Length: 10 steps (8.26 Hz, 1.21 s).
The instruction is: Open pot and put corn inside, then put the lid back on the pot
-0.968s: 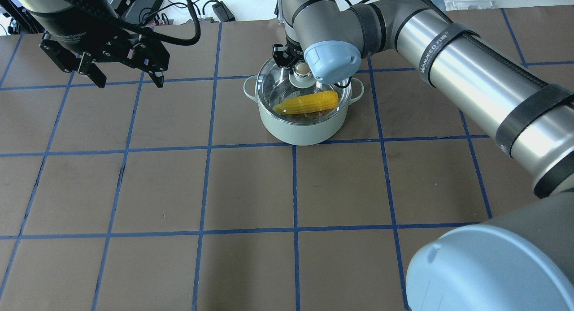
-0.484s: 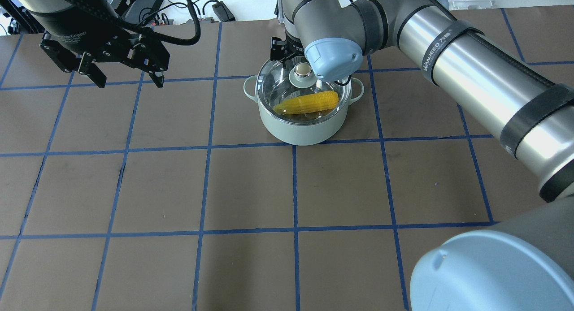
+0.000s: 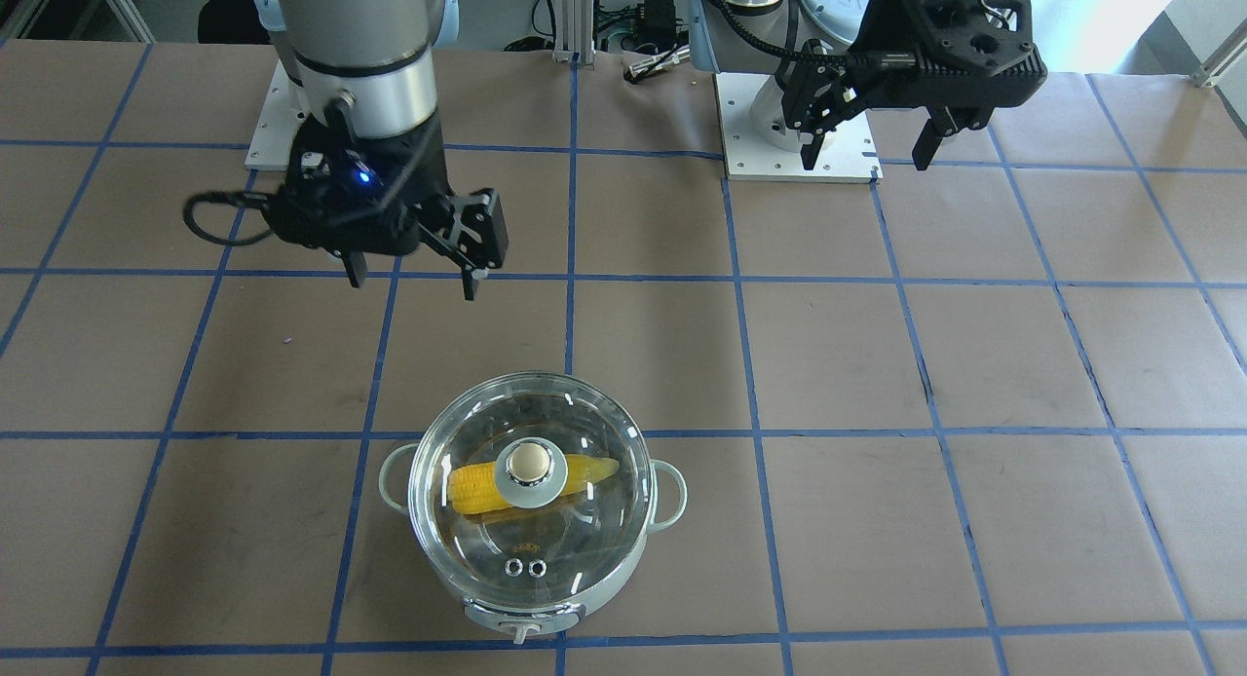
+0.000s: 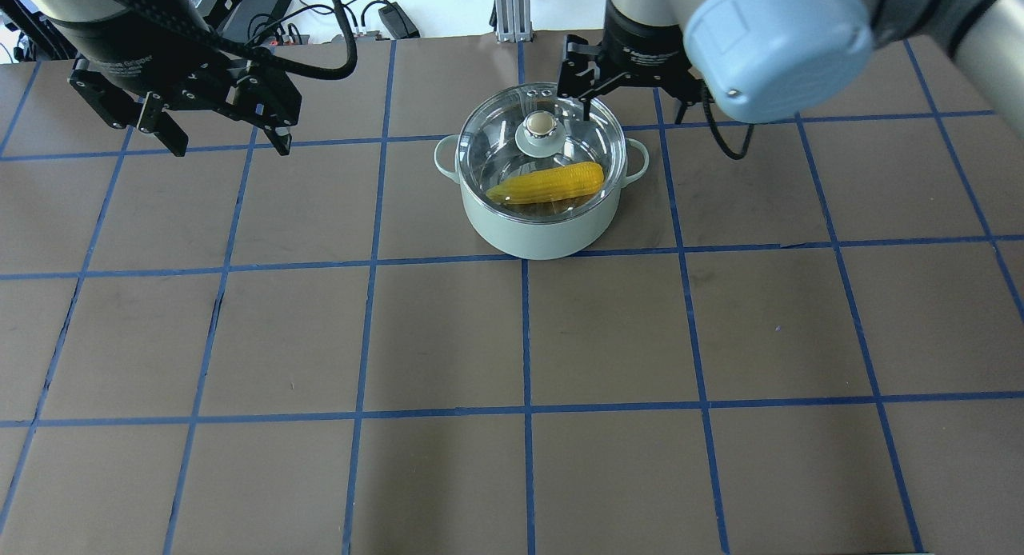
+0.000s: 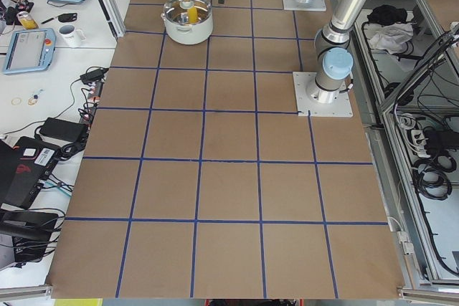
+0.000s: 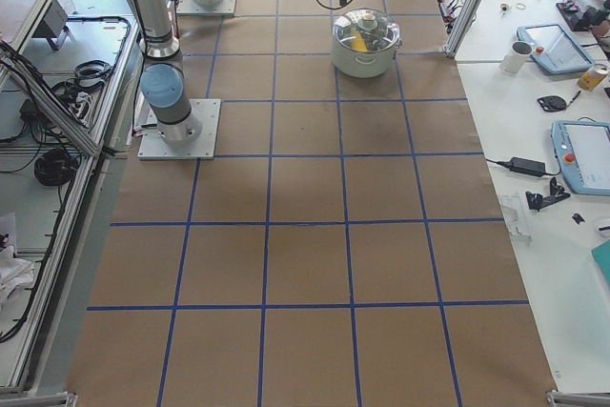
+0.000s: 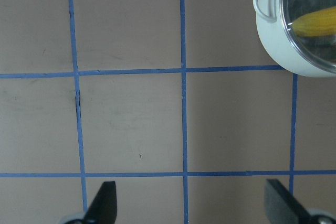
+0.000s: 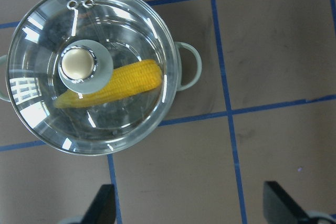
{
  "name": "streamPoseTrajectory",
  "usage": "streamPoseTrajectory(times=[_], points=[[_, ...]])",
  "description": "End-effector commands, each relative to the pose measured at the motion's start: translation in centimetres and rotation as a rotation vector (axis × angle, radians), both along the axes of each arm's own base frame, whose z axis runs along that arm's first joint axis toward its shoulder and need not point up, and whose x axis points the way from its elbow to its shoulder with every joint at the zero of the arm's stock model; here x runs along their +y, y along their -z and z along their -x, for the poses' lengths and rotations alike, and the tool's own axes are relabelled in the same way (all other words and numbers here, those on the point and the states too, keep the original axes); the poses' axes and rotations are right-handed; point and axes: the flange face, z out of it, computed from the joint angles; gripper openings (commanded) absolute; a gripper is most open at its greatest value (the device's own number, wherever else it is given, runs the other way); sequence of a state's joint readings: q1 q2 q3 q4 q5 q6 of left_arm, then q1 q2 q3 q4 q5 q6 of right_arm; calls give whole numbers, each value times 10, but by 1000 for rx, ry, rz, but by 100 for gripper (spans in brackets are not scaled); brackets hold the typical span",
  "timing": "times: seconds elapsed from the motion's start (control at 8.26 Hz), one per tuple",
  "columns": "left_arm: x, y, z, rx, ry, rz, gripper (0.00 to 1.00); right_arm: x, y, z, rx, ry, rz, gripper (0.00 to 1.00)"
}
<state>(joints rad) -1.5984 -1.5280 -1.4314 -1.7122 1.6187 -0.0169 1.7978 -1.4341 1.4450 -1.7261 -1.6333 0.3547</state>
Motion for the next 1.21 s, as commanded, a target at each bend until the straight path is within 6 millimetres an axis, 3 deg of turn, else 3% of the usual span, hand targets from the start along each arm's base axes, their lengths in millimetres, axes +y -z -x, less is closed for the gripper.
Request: streamPoseTrajectory(times=[0.0,0.24,1.09], points=[[0,0,0,-1,-3,1,100,56,-36,55,-38,58,16,100],[-1,0,0,1,-8,1,100,67,-38,54,-41,44,-14,100],[0,-3,0,-2,-12,7,100,67,-40,58,-22,6,-17,100]])
